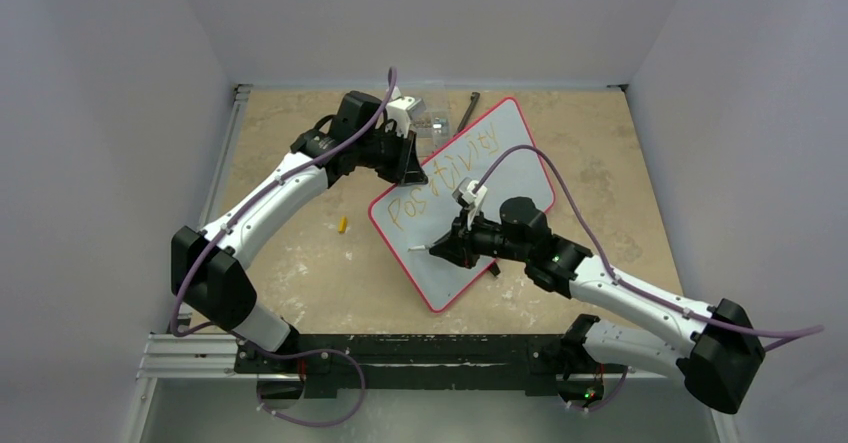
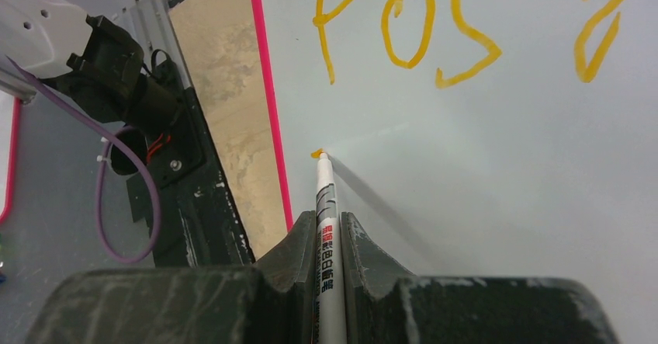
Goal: Write a sentence on the whiteboard
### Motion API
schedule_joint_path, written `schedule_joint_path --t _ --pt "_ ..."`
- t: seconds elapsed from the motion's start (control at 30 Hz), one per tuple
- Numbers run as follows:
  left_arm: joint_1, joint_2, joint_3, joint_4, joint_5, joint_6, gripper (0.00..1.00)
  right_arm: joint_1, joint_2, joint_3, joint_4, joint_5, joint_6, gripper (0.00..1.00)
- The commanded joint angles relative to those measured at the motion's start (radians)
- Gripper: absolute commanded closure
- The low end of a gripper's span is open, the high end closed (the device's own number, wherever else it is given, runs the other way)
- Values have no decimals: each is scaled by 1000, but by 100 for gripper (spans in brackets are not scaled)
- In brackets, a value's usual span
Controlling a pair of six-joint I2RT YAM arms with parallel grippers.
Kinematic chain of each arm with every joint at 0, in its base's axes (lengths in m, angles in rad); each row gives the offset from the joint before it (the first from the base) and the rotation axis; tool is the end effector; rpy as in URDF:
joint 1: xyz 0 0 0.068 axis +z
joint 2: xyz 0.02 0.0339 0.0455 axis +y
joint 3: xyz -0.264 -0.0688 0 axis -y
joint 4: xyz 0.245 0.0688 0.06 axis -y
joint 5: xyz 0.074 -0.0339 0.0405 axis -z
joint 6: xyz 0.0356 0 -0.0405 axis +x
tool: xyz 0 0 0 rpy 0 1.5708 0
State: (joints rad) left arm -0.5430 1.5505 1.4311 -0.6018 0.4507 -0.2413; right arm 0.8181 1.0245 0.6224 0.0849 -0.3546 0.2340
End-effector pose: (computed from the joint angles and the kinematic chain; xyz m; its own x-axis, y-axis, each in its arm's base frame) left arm 0.2871 -0.1914 0.3378 -0.7270 0.1875 -0.6605 0.5885 0.6657 -0.4588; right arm 0.1508 0.1791 0.2649 -0.4184 -0.1286 -0.8991 -0.8357 0.4422 0.3257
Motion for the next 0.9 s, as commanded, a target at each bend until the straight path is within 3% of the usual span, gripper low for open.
schedule_joint_path --t 0.0,0.37,0.87 --pt "1 23 -5 -154 -175 63 100 -6 -3 37 -11 151 -15 100" --pt "2 17 -5 -157 -185 68 100 -7 -14 31 -25 212 2 100" --pt "1 4 -7 -160 -211 76 100 -7 -19 1 -45 161 21 100"
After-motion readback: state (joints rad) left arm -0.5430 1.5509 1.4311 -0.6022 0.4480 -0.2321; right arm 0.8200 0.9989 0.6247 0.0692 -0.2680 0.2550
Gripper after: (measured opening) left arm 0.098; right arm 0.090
